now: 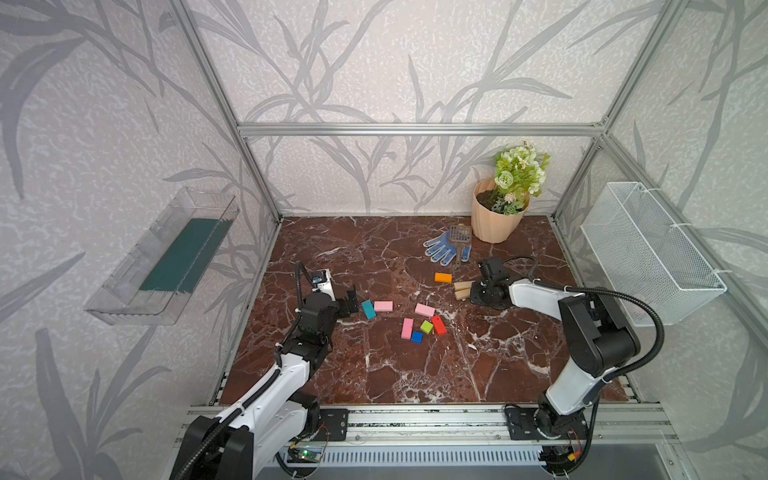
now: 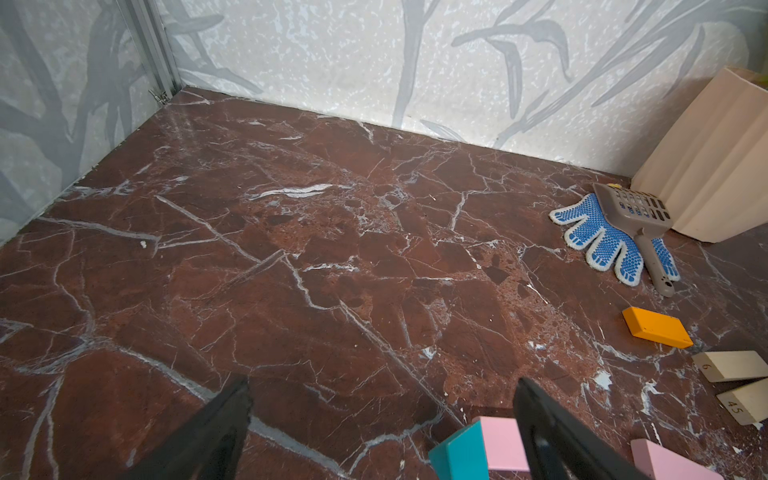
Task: Build the wood block tower
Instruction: 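Lower the right gripper to push the two wooden blocks together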
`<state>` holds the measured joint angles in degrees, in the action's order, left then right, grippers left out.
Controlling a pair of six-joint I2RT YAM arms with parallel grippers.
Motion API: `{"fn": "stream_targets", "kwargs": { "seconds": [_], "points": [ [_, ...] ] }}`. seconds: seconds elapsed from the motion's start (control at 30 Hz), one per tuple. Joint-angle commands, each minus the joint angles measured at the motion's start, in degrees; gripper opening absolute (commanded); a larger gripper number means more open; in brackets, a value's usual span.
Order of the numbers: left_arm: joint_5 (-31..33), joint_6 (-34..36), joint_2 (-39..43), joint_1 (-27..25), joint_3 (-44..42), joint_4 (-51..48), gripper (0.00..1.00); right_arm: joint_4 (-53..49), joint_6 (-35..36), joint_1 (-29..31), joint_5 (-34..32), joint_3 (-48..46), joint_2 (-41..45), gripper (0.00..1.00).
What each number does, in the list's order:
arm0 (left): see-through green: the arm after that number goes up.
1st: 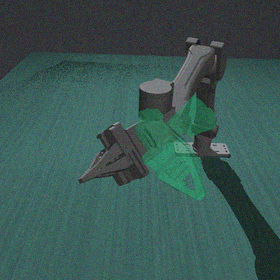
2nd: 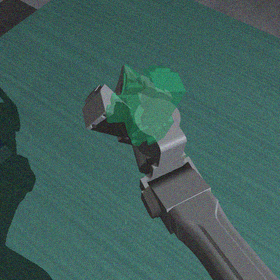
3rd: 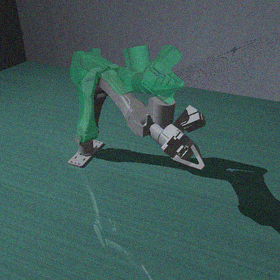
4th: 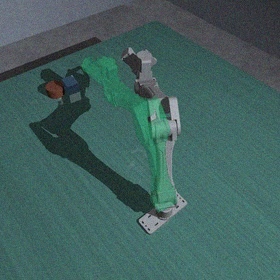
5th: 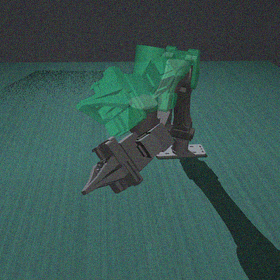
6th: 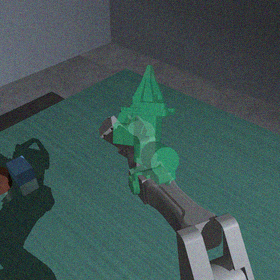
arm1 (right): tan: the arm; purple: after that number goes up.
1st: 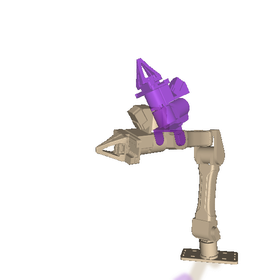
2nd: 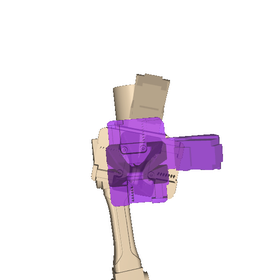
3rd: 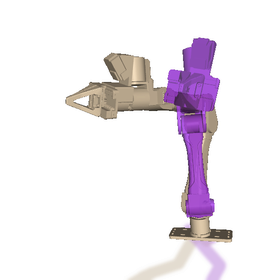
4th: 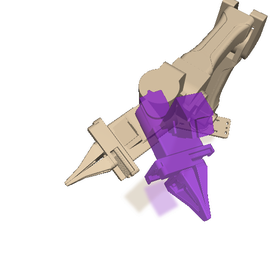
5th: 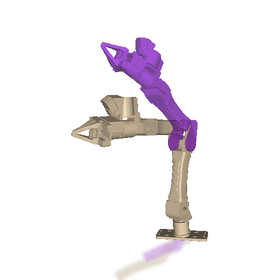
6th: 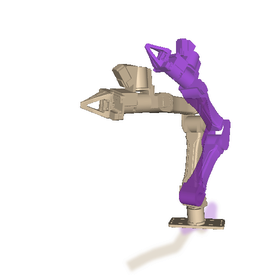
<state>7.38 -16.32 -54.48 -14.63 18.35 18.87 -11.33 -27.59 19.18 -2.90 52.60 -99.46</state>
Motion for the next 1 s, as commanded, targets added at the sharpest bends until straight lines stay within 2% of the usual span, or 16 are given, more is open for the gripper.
{"fn": "stream_targets", "kwargs": {
  "seconds": [0.0,0.3,0.97],
  "points": [
    [0.51,0.19,-0.19,-0.31,0.6,0.73,0.99,-1.06,0.18,1.43,-0.32,-0.26,0.59,0.13],
    [0.28,0.31,-0.19,-0.31,0.56,0.68,0.99,-0.99,-2.24,7.76,-2.0,-0.24,0.36,0.23],
    [0.27,0.3,0.25,-0.31,0.36,0.81,0.99,-0.16,-4.01,7.81,-2.09,2.42,-2.76,0.26]
  ]
}}
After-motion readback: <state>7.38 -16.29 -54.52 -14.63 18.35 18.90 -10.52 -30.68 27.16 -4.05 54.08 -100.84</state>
